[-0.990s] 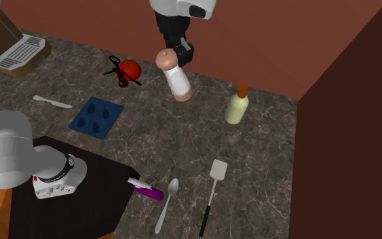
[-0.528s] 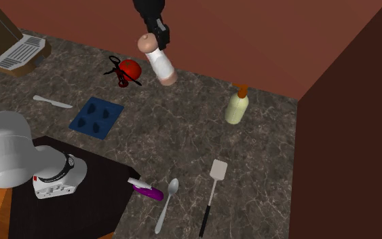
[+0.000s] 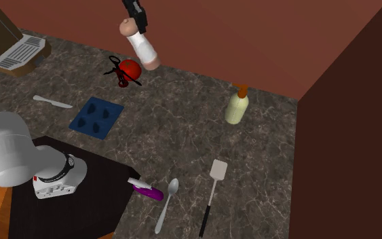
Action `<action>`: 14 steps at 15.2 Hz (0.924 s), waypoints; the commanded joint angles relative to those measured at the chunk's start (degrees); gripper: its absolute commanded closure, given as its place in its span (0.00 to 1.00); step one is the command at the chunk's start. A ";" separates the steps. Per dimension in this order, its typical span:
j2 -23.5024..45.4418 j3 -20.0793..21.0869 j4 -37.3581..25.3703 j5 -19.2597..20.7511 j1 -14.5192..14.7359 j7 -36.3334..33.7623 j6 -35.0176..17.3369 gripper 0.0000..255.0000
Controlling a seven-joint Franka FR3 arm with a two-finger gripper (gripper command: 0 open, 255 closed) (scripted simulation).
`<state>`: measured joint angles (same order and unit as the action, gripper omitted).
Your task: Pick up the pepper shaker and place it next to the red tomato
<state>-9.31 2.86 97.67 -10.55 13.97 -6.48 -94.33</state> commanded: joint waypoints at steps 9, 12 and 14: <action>-1.61 1.86 7.89 -0.25 1.23 -1.92 -6.76 1.00; -1.91 1.92 10.52 -0.37 1.26 -1.55 -9.06 1.00; -2.05 1.96 12.20 -0.46 1.29 -1.31 -10.58 1.00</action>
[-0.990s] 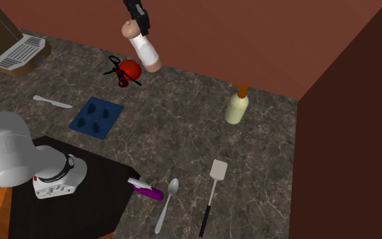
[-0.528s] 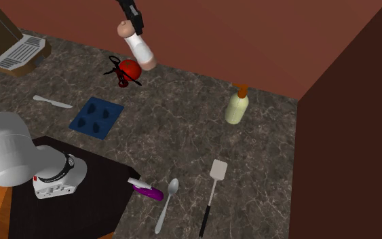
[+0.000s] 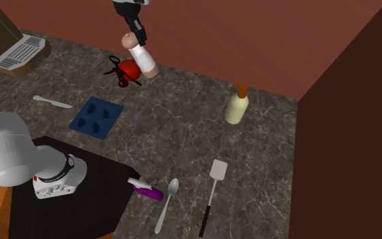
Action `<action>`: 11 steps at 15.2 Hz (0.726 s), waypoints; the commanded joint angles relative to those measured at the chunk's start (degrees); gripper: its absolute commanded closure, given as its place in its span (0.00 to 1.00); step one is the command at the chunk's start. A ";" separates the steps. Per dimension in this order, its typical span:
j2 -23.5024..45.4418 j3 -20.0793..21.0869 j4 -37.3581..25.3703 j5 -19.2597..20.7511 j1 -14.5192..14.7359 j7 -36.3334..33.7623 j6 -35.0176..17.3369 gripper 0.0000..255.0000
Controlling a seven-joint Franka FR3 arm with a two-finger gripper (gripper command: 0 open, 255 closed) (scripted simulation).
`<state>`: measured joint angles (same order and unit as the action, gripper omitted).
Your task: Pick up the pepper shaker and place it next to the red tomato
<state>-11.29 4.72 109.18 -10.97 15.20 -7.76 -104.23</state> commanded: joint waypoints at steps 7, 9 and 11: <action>-0.16 0.24 6.14 -0.38 0.16 0.83 -5.98 1.00; -0.08 0.28 7.59 -0.49 0.19 1.07 -7.50 1.00; 0.06 0.33 8.98 -0.60 0.22 1.32 -9.01 1.00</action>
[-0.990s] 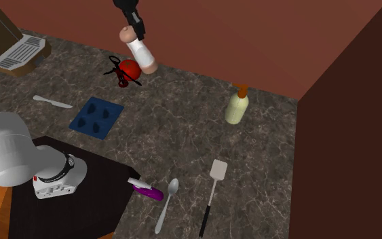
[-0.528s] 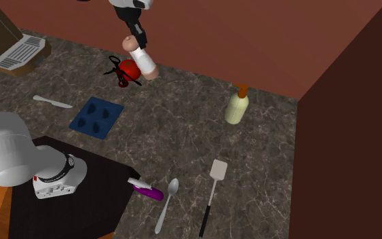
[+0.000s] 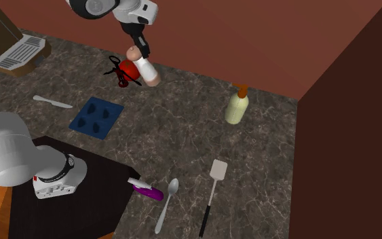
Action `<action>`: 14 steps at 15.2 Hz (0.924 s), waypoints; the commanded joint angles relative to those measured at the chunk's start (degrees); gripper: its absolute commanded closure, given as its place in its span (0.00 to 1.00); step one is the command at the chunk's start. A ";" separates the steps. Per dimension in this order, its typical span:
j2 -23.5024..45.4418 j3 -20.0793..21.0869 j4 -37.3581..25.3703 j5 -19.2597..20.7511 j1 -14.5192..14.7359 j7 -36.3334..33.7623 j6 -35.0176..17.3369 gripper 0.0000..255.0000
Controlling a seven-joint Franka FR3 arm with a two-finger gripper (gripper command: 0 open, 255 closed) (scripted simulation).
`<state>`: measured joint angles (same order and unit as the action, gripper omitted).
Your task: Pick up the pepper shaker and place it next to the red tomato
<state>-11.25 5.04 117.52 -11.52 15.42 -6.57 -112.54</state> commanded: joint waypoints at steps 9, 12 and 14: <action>1.26 0.21 6.31 -0.64 0.18 1.29 -7.52 1.00; 1.89 0.28 7.98 -0.87 0.25 1.69 -9.81 1.00; 2.38 0.32 9.04 -1.03 0.30 1.96 -11.34 1.00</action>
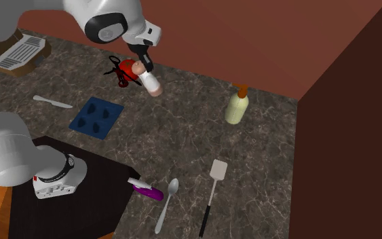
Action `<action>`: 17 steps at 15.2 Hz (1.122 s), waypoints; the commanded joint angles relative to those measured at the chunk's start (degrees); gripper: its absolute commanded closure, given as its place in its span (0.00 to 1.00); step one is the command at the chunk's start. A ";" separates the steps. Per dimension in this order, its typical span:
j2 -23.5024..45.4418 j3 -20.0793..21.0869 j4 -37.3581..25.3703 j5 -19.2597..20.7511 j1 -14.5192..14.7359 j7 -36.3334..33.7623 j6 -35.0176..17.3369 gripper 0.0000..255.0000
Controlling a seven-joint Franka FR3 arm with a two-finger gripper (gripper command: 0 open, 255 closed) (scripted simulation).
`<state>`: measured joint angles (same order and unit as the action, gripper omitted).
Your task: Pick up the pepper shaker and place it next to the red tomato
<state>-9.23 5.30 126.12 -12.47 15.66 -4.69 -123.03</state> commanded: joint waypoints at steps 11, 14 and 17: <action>3.41 0.28 4.88 -0.99 0.31 1.50 -8.26 1.00; 3.41 0.28 4.87 -0.99 0.31 1.50 -8.26 1.00; 3.41 0.28 4.87 -0.99 0.31 1.50 -8.26 1.00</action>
<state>-5.81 5.58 131.00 -13.46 15.97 -3.19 -131.28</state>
